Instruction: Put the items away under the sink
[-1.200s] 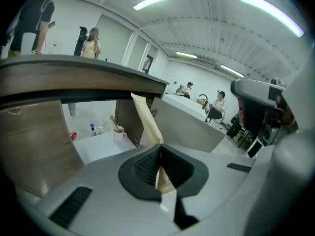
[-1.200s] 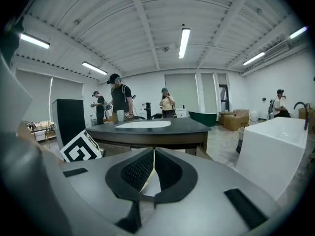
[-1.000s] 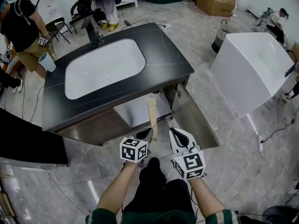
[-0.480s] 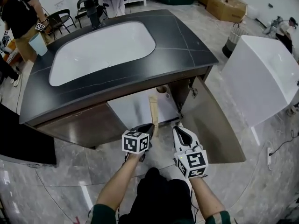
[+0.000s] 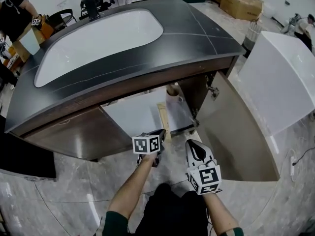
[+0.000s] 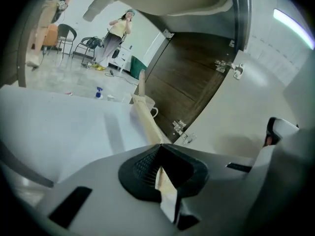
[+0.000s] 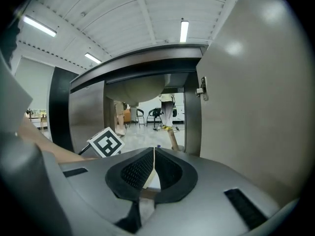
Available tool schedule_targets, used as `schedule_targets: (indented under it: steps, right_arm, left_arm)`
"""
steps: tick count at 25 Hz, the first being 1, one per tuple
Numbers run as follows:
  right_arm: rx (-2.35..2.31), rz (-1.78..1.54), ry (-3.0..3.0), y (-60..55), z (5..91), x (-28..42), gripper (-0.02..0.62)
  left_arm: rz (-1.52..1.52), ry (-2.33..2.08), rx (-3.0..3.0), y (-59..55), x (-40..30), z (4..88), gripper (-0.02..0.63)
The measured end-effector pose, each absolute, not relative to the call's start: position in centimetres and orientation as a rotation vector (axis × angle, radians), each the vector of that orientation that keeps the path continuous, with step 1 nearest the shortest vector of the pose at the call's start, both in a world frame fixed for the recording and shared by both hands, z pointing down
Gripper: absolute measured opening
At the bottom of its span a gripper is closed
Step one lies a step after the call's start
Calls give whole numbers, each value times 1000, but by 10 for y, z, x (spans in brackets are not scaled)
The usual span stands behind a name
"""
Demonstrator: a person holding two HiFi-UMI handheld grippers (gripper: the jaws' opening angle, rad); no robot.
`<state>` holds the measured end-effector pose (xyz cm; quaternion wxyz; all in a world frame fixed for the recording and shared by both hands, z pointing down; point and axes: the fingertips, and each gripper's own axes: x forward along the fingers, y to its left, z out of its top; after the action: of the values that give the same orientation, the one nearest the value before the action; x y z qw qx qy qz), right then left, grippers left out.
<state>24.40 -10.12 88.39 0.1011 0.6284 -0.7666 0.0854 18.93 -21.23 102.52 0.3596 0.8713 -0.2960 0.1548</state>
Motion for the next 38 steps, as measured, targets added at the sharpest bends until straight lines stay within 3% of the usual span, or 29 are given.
schedule_targets:
  steps: [22,29,34,38]
  right_arm:
    - [1828,364,-2190,-95,961,286,43]
    - [1818,370,-2190,-94,955,278,43]
    - [1834,377,-2230,-97,938,272,43]
    - [1826,423,-2266,-98,906,254,43]
  left_arm:
    - [398,-815,2061,-285,239,1121,12]
    - [344,-876,2099,-281,230,1103,71]
    - [292,-894,2148,-256,222,1067,70]
    - [309,-868,2300,-227,210,1018,12]
